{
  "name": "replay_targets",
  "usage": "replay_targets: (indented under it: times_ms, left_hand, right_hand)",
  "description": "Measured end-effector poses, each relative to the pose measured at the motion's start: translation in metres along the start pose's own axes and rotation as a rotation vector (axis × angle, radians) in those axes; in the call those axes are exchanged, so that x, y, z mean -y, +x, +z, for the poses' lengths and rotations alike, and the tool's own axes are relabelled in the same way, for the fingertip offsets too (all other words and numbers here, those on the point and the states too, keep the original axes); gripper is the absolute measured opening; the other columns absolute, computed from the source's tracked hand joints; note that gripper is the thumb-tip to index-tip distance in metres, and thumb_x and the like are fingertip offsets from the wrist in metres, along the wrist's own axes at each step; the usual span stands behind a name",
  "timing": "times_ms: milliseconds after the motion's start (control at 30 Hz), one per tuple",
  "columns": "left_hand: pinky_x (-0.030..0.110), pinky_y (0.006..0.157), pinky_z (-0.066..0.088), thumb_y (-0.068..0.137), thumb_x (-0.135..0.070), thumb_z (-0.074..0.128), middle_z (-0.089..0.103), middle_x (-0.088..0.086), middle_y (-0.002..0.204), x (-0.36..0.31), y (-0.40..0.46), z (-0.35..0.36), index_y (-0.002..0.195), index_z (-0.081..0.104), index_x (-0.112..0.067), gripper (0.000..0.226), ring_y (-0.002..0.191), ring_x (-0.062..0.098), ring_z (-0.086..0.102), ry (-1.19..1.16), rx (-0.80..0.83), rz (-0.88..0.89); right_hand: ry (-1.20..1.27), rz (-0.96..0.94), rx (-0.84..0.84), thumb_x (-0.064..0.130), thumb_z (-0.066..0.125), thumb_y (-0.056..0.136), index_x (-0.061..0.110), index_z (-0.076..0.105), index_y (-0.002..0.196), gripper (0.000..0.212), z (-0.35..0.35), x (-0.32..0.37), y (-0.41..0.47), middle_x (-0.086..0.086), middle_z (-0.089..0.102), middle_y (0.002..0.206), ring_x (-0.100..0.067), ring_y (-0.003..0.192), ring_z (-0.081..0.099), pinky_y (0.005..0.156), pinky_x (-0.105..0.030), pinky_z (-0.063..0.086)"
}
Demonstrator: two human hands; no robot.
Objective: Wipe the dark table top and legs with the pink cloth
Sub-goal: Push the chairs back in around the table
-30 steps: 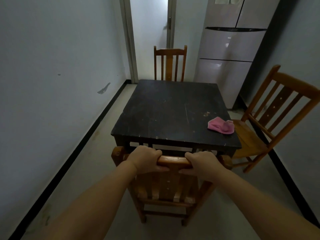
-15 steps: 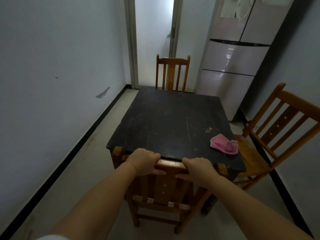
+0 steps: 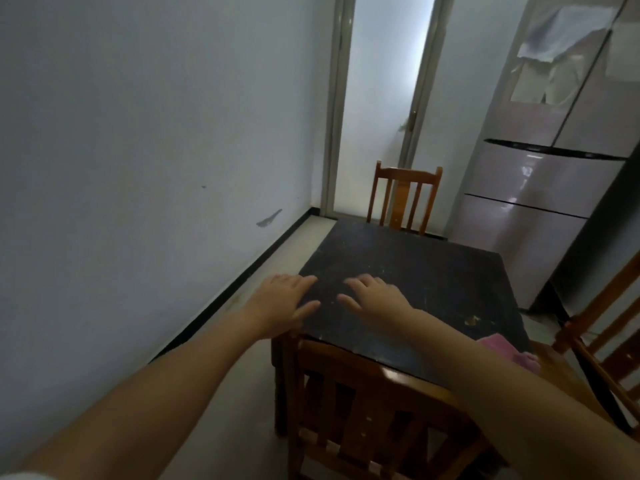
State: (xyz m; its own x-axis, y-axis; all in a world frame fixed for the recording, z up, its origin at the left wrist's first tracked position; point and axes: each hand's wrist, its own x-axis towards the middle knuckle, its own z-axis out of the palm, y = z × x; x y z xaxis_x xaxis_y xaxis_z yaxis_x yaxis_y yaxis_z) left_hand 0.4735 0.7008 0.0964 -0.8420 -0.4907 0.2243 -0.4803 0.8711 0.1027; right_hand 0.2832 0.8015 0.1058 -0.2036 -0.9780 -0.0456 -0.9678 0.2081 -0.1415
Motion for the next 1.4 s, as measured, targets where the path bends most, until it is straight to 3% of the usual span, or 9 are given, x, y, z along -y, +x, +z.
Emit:
replay_targets:
  times_ms: [133,233,500,667,733,833,967,1100,1400]
  left_hand:
    - [0.045,0.113,0.011,0.079,-0.067,0.002,0.029,0.004,0.149,0.08,-0.035,0.0,0.145,0.02,-0.02,0.084,0.138,0.02,0.022,0.124,-0.085,-0.165]
    - [0.048,0.113,0.005,0.073,-0.074,-0.017,0.019,0.007,0.153,0.14,-0.062,0.007,0.147,0.014,-0.018,0.098,0.142,0.023,0.013,0.149,-0.074,-0.325]
    - [0.044,0.113,-0.007,0.049,-0.073,-0.04,-0.004,0.0,0.156,0.3,-0.099,0.021,0.145,-0.012,-0.026,0.111,0.142,0.016,-0.008,0.087,0.066,-0.548]
    - [0.044,0.113,-0.006,0.063,-0.069,-0.02,-0.004,0.001,0.156,0.39,-0.082,0.02,0.145,-0.011,-0.025,0.094,0.142,0.017,-0.007,0.073,0.102,-0.536]
    - [0.044,0.113,-0.006,0.064,-0.065,-0.018,-0.005,0.002,0.156,0.417,-0.068,0.027,0.145,-0.012,-0.024,0.091,0.142,0.018,-0.008,0.058,0.121,-0.522]
    - [0.046,0.113,-0.007,0.065,-0.065,-0.018,-0.005,0.003,0.156,0.45,-0.04,0.042,0.146,-0.01,-0.024,0.091,0.143,0.018,-0.008,0.046,0.168,-0.474]
    - [0.046,0.113,-0.007,0.061,-0.075,-0.022,-0.003,0.002,0.156,0.497,0.013,0.066,0.146,-0.01,-0.025,0.1,0.143,0.017,-0.006,0.061,0.218,-0.385]
    - [0.045,0.113,-0.006,0.047,-0.071,-0.043,-0.004,0.001,0.156,0.55,0.077,0.09,0.145,-0.014,-0.025,0.112,0.143,0.017,-0.006,0.109,0.249,-0.372]
    - [0.046,0.112,-0.007,0.044,-0.073,-0.043,-0.008,0.003,0.156,0.642,0.228,0.128,0.144,-0.017,-0.024,0.114,0.142,0.018,-0.009,0.04,0.311,-0.388]
  right_hand:
    - [0.034,-0.094,-0.135,0.057,0.028,0.096,0.027,0.011,0.15,0.064,0.015,0.08,0.056,-0.003,0.001,0.16,-0.023,0.147,-0.003,0.116,-0.057,0.002]
    - [-0.018,-0.144,-0.158,0.062,0.022,0.094,0.029,-0.001,0.151,0.069,0.045,0.135,0.101,-0.002,-0.013,0.159,-0.023,0.145,-0.016,0.114,-0.06,-0.006]
    - [-0.057,-0.076,-0.053,0.063,0.014,0.094,0.03,-0.01,0.149,0.069,0.105,0.245,0.219,-0.002,-0.019,0.158,-0.024,0.145,-0.019,0.113,-0.061,-0.008]
    - [-0.085,-0.039,0.004,0.069,0.0,0.087,0.031,-0.013,0.149,0.074,0.122,0.282,0.284,-0.002,-0.021,0.158,-0.027,0.144,-0.02,0.113,-0.059,-0.009]
    - [-0.093,-0.012,0.014,0.073,-0.012,0.076,0.032,-0.014,0.148,0.083,0.129,0.288,0.31,-0.003,-0.021,0.157,-0.029,0.143,-0.022,0.113,-0.059,-0.009]
    - [-0.086,0.03,0.026,0.067,0.001,0.087,0.032,-0.013,0.148,0.072,0.138,0.287,0.349,-0.004,-0.022,0.157,-0.029,0.142,-0.024,0.113,-0.058,-0.011]
    - [-0.077,0.03,0.016,0.072,-0.024,0.064,0.033,-0.014,0.148,0.093,0.148,0.27,0.413,-0.002,-0.022,0.157,-0.028,0.144,-0.021,0.114,-0.055,-0.005]
    - [-0.071,0.05,0.012,0.074,-0.021,0.069,0.033,-0.014,0.148,0.09,0.154,0.242,0.49,-0.002,-0.02,0.158,-0.026,0.145,-0.017,0.115,-0.053,-0.001]
    - [-0.051,0.087,0.111,0.07,-0.042,0.051,0.032,-0.012,0.149,0.109,0.162,0.183,0.649,-0.001,-0.018,0.158,-0.024,0.146,-0.015,0.115,-0.051,-0.001]
